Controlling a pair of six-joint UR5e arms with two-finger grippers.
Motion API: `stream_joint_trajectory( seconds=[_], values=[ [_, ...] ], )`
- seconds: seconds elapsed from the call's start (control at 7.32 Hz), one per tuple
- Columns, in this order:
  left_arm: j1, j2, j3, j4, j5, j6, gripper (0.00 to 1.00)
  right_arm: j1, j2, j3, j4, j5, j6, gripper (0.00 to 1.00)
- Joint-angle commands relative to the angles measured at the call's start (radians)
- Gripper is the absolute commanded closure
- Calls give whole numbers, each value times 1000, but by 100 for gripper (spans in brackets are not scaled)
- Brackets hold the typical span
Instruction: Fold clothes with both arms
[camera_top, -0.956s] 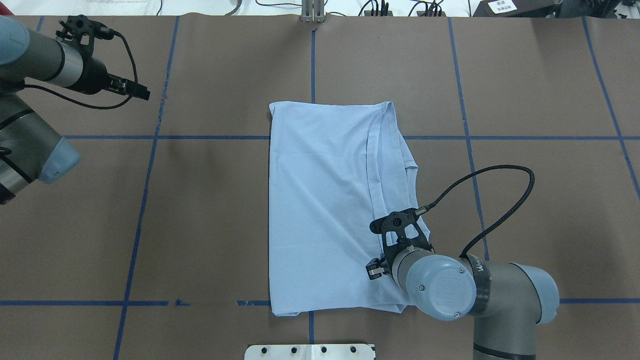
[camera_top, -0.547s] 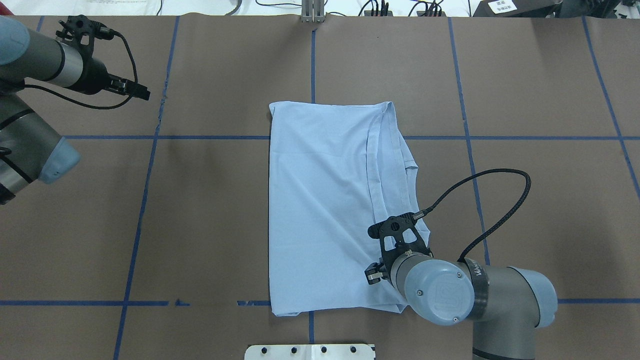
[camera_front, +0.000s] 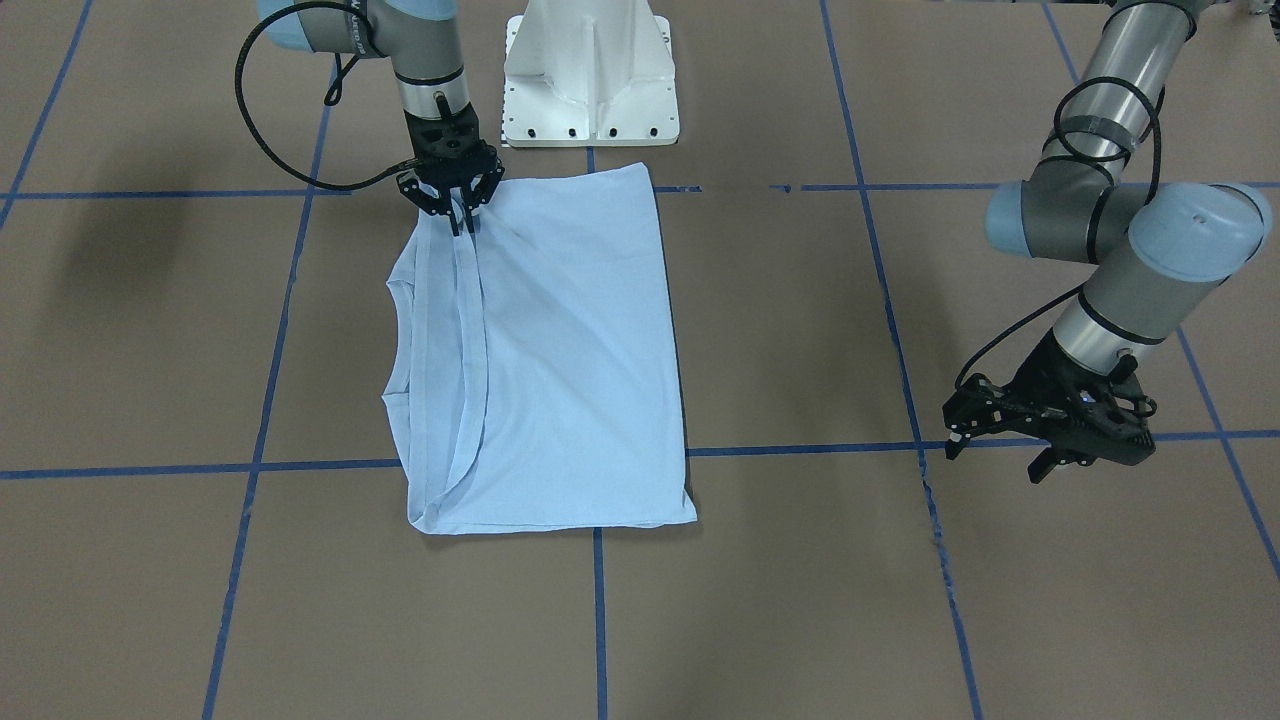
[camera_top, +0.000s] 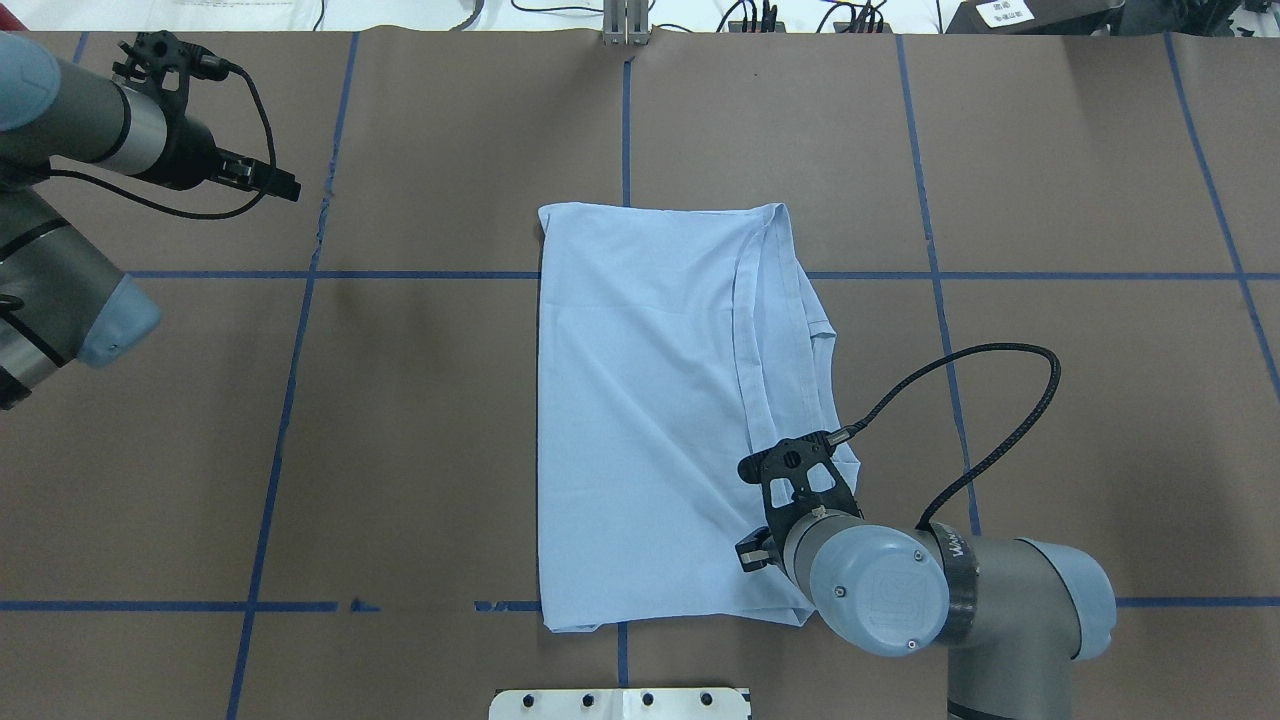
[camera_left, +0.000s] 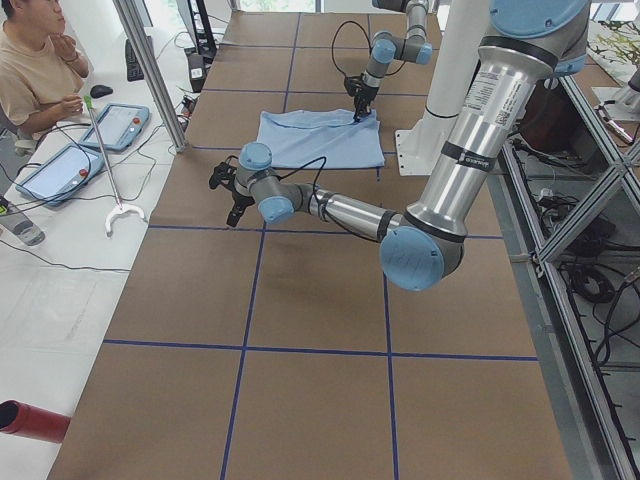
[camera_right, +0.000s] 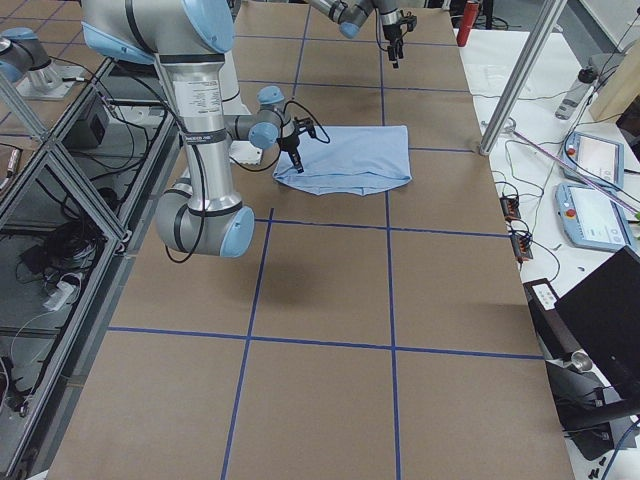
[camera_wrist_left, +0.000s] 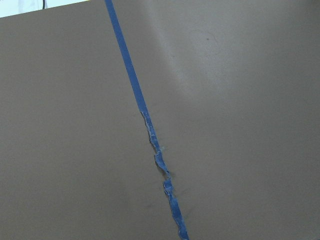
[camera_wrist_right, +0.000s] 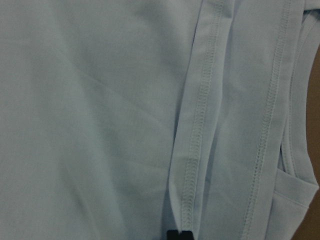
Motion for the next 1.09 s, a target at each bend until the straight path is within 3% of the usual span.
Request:
stream_joint_trajectory(
  seconds=[0.0, 0.41, 0.68, 0.96],
  values=[
    [0, 0, 0, 0, 0, 0, 0, 2, 11, 25, -54, 0, 0, 100],
    [0, 0, 1, 0, 0, 0, 0, 13, -105, 157, -135, 32, 50, 100],
    [0, 0, 1, -2, 0, -2, 0, 0, -144, 165, -135, 32, 178, 100],
    [0, 0, -2, -2, 0, -2, 0, -16, -115, 121, -126, 21, 183, 0]
  ],
)
